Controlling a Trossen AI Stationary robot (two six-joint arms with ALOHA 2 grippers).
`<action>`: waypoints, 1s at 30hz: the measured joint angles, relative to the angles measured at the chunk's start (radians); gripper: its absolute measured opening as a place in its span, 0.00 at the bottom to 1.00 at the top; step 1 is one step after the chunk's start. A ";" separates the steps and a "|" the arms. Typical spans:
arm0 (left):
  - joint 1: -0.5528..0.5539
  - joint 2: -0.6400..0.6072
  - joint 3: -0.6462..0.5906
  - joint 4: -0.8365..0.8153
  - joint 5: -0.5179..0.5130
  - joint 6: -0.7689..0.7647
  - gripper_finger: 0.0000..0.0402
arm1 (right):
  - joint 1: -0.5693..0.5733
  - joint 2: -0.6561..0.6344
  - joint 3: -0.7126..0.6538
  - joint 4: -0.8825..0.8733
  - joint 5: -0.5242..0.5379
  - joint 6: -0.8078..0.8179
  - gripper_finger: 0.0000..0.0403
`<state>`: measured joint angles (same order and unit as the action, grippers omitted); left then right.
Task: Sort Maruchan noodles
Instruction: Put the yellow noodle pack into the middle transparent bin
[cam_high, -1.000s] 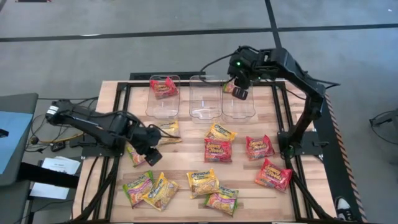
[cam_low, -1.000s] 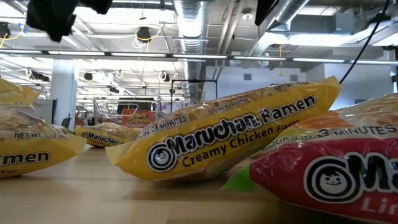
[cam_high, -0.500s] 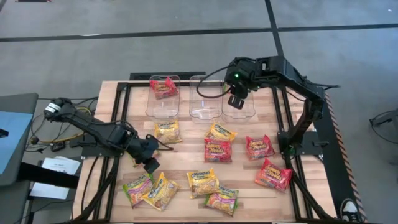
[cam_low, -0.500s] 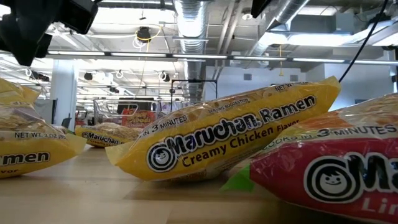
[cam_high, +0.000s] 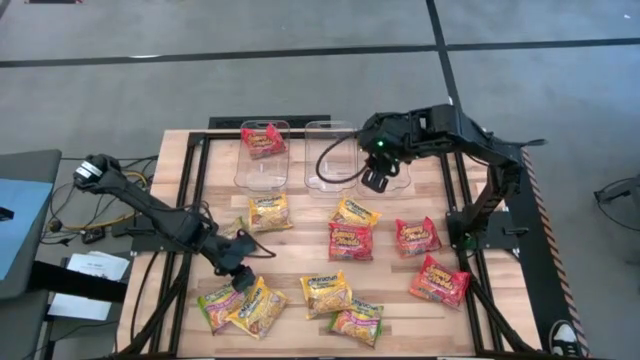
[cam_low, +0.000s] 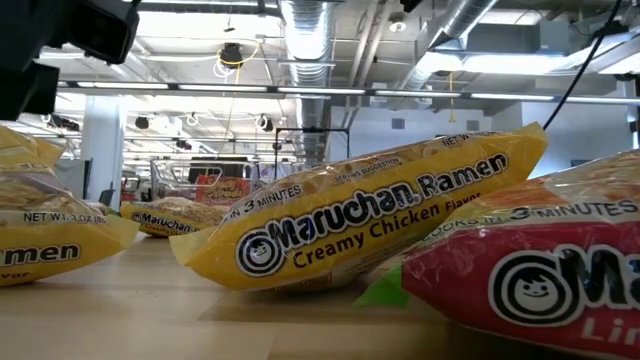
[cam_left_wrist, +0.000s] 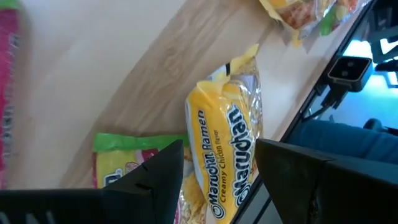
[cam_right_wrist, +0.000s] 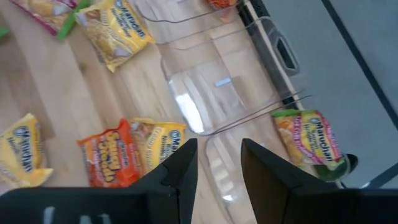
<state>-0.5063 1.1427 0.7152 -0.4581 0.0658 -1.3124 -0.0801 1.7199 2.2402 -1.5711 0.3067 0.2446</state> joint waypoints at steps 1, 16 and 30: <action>-0.005 0.002 -0.012 0.024 -0.001 -0.006 0.46 | 0.010 0.000 0.000 0.000 -0.001 0.010 0.37; -0.037 0.004 -0.133 0.213 -0.052 -0.063 0.46 | 0.128 0.000 0.000 0.000 -0.001 0.073 0.37; -0.049 0.072 -0.134 0.315 -0.057 -0.062 0.46 | 0.146 0.001 0.000 0.001 0.000 0.107 0.37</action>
<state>-0.5556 1.2148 0.5812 -0.1429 0.0089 -1.3746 0.0654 1.7206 2.2400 -1.5705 0.3065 0.3515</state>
